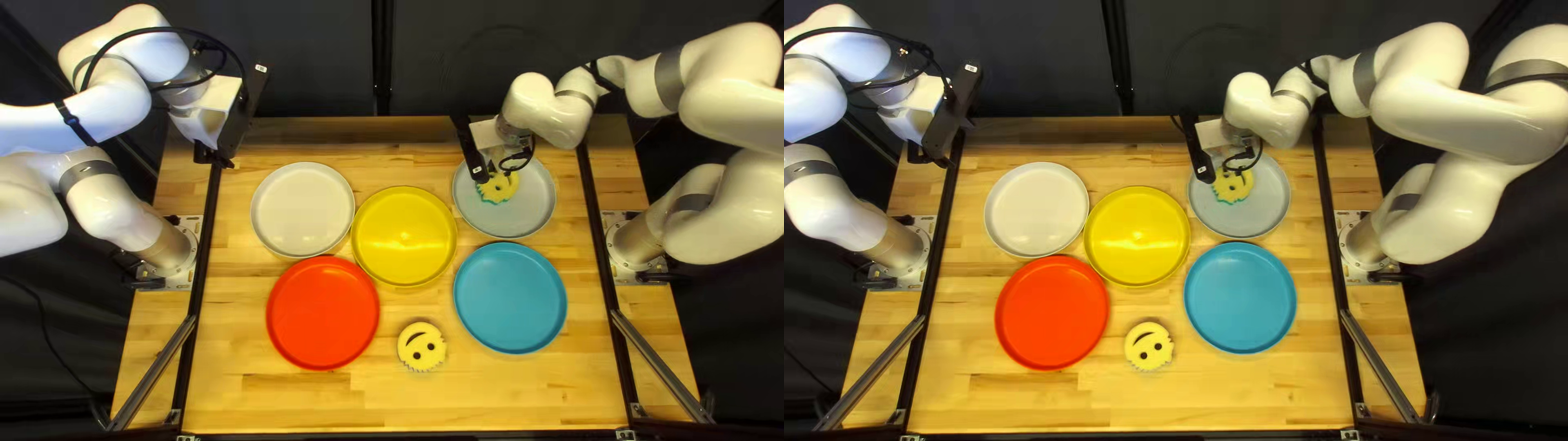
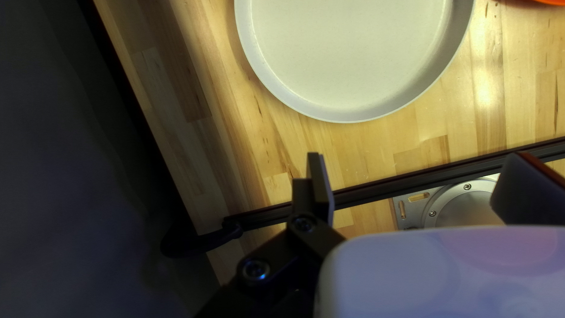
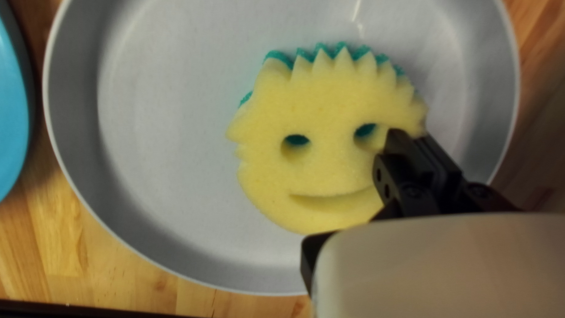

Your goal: Pick up sponge and scrub the plate

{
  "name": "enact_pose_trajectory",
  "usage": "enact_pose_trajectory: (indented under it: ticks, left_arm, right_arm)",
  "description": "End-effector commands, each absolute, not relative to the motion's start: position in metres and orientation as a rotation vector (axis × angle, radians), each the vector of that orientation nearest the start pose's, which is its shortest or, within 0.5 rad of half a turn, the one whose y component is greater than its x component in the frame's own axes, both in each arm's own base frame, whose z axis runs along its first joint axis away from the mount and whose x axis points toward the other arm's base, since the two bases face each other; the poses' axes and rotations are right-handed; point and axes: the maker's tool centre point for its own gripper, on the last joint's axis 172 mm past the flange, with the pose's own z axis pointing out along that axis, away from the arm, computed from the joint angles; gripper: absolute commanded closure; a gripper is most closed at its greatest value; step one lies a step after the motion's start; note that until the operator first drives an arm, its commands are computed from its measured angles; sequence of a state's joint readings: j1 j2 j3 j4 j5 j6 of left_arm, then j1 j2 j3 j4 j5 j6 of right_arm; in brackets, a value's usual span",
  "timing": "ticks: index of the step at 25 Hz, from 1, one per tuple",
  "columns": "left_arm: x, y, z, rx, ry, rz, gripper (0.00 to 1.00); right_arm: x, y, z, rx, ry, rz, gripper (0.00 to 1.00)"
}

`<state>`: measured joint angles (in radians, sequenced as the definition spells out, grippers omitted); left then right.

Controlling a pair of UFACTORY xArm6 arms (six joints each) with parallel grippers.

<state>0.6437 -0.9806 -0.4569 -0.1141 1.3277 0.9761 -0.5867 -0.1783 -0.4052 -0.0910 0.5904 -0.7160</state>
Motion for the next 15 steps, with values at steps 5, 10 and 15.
enact_pose_trajectory:
  ticks: [5, 10, 15]
  left_arm:
    - [0.215, 0.127, 0.244, -3.092, 0.485, -0.246, 0.0]
    - [0.215, 0.127, 0.244, -3.092, 0.485, -0.246, 0.0]
    - [0.215, 0.127, 0.244, -3.092, 0.485, -0.246, 0.0]
  right_arm:
    - [0.272, -0.195, 0.044, -3.159, -0.31, 0.056, 1.0]
    - [0.302, -0.204, 0.044, -3.164, -0.336, 0.028, 1.0]
    - [0.314, -0.213, 0.042, -3.164, -0.352, 0.011, 1.0]
